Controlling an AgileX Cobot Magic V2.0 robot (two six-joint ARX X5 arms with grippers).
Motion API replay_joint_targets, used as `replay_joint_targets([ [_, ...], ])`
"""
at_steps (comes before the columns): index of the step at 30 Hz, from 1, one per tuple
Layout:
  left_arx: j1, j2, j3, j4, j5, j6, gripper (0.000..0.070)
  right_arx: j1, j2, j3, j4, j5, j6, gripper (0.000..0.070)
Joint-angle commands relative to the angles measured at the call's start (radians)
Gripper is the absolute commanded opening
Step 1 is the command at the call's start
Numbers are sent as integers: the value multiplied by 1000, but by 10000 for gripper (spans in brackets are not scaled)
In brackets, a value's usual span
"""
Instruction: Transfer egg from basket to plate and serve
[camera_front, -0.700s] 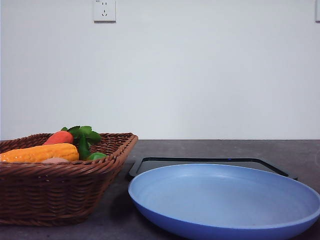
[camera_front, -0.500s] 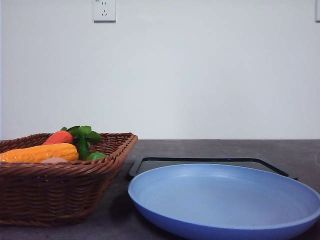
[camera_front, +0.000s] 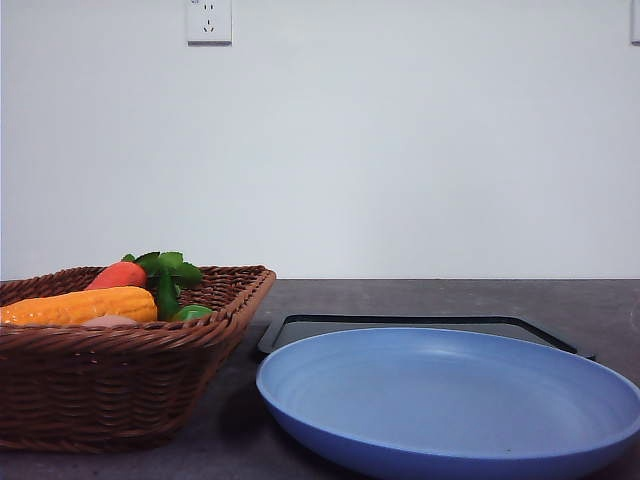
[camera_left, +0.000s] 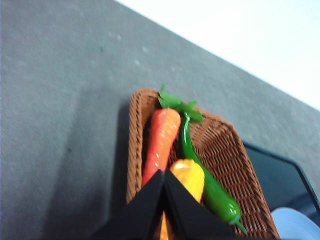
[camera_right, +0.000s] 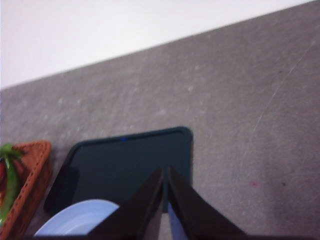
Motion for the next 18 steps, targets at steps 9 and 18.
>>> replay_joint_targets([
  [9, -14, 301, 204, -115, 162, 139, 0, -2, 282, 144, -153, -140, -120, 0],
  [18, -57, 516, 286, -177, 273, 191, 0, 1, 535, 149, -260, -283, -217, 0],
])
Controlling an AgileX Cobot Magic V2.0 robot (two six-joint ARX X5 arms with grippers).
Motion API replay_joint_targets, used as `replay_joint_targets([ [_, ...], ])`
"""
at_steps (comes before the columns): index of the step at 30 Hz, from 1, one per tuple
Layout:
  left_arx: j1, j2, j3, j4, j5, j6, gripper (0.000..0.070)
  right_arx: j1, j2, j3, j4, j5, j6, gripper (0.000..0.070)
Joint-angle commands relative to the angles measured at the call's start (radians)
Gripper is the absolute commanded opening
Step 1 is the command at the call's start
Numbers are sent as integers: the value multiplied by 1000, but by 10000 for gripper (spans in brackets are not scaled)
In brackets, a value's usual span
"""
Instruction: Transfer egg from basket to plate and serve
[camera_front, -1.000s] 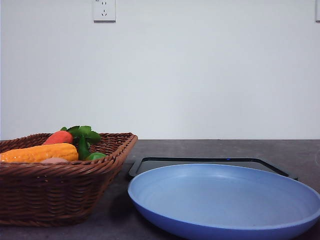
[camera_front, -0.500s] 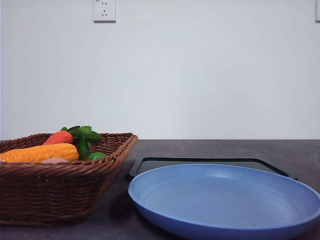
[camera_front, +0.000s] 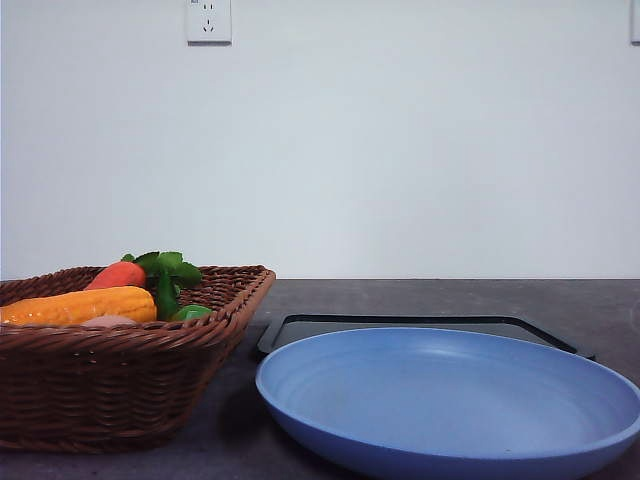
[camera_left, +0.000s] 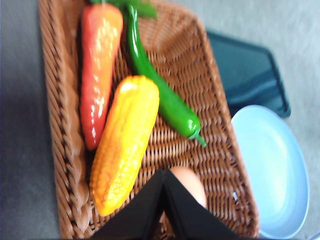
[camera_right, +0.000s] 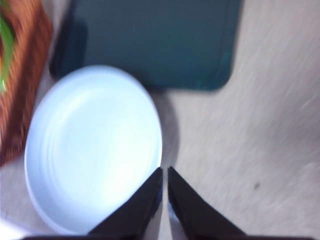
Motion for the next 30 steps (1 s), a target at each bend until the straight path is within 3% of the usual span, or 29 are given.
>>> replay_joint_targets([
  [1, -4, 22, 14, 7, 9, 19, 1, 2, 45, 13, 6, -25, -40, 0],
  [4, -4, 50, 14, 13, 9, 19, 59, 19, 127, 12, 10, -25, -43, 91],
  [7, -4, 59, 14, 25, 9, 2, 211, 40, 207, 6, 21, -24, -42, 191],
  [10, -4, 59, 14, 34, 9, 1, 310, 66, 287, -1, 56, -25, -42, 198],
  [19, -4, 59, 14, 39, 9, 1, 309, 153, 496, -1, 235, -25, -12, 198],
  [24, -4, 59, 14, 39, 9, 2, 308, 189, 576, -1, 268, -26, -5, 187],
  [30, -4, 59, 14, 39, 9, 2, 308, 213, 599, -1, 283, -24, 1, 43],
])
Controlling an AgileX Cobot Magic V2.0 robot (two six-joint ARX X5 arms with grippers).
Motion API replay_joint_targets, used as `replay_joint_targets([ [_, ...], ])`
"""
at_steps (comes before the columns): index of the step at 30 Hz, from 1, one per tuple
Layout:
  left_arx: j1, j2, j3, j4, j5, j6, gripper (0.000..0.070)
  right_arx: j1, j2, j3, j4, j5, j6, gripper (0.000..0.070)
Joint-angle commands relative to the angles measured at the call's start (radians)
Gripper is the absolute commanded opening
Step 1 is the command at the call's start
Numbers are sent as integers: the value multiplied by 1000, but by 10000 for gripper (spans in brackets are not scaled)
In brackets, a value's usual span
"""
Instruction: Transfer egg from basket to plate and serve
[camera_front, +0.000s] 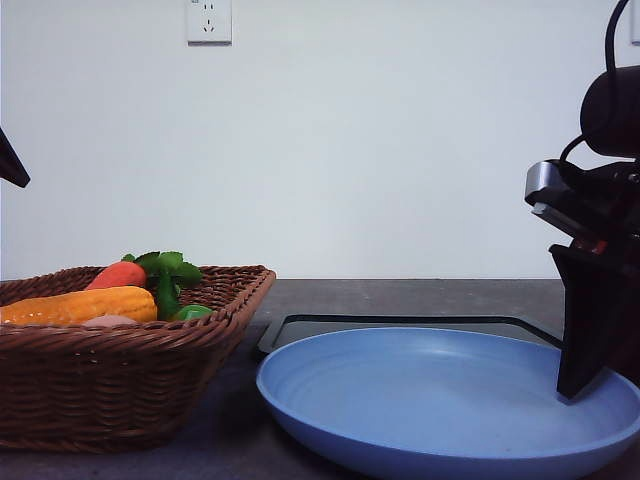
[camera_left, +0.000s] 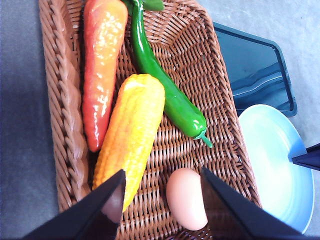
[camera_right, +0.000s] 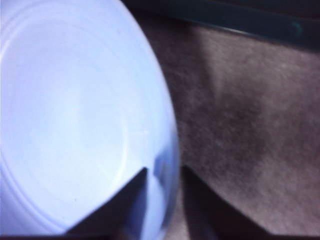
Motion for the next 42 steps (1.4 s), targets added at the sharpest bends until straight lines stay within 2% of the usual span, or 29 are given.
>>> replay_joint_targets([
  [1, -2, 6, 14, 10, 9, 0, 308, 9, 14, 2, 8, -2, 12, 9],
  [7, -13, 6, 14, 8, 16, -2, 310, 7, 0, 3, -25, 1, 27, 0],
  [10, -35, 6, 14, 5, 19, -38, 350, -4, -34, 3, -58, 1, 27, 0],
  [13, -73, 7, 14, 6, 19, -54, 413, -12, -88, 3, -96, 1, 25, 0],
  [19, -178, 47, 23, 2, 9, -65, 409, -35, -222, 3, -177, 46, 24, 0],
  [26, -340, 203, 94, -15, -160, -72, 409, -50, -356, 3, -243, 112, 24, 0],
  [33, -478, 385, 161, -9, -308, -55, 409, -59, -424, 3, -265, 114, 24, 0],
  [38, -534, 499, 193, 2, -384, -46, 409, -59, -436, 3, -268, 115, 24, 0],
  [42, -552, 562, 200, 41, -400, -45, 409, -59, -435, 3, -268, 115, 24, 0],
])
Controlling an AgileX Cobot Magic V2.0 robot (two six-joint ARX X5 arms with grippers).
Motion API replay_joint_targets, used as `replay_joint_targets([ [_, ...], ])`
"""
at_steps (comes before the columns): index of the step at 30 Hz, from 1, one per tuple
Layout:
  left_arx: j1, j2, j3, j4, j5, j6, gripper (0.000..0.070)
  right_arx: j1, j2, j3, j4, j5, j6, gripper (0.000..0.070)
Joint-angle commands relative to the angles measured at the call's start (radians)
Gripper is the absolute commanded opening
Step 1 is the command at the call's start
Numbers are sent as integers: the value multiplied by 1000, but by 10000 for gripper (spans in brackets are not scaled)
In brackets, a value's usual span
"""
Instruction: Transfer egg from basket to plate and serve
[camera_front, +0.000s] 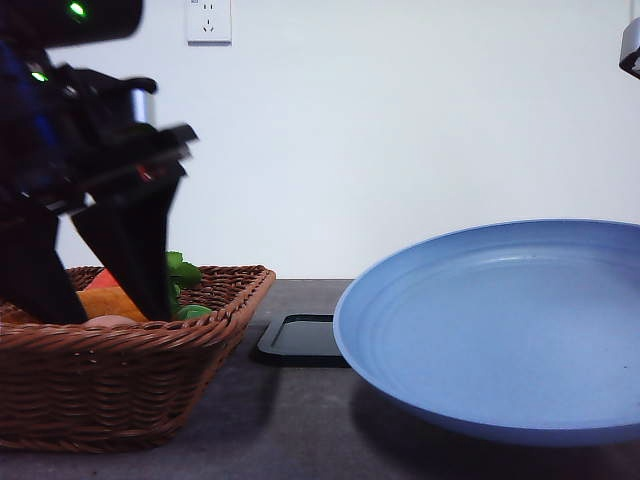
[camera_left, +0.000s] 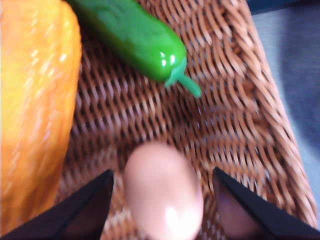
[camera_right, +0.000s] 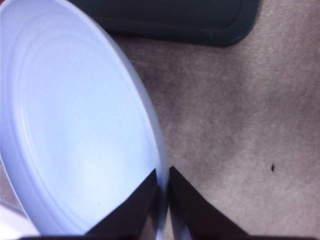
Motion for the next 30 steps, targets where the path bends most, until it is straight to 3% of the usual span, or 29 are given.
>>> replay_joint_targets([
  [1, -14, 31, 16, 17, -4, 9, 409, 2, 5, 3, 7, -3, -8, 0],
  [10, -22, 87, 16, 15, -4, 20, 392, 2, 5, 3, 8, 19, -8, 0],
  [16, -22, 87, 16, -15, -4, 20, 242, 2, 5, 3, 8, 19, -8, 0],
  [20, -22, 87, 17, -30, -4, 34, 190, 2, 5, 3, 9, 19, -8, 0],
  [25, -21, 87, 39, -65, -4, 43, 185, 2, 5, 3, 8, 18, -8, 0],
  [30, -21, 87, 158, -166, -2, 69, 185, 2, 5, 3, 8, 13, -8, 0],
])
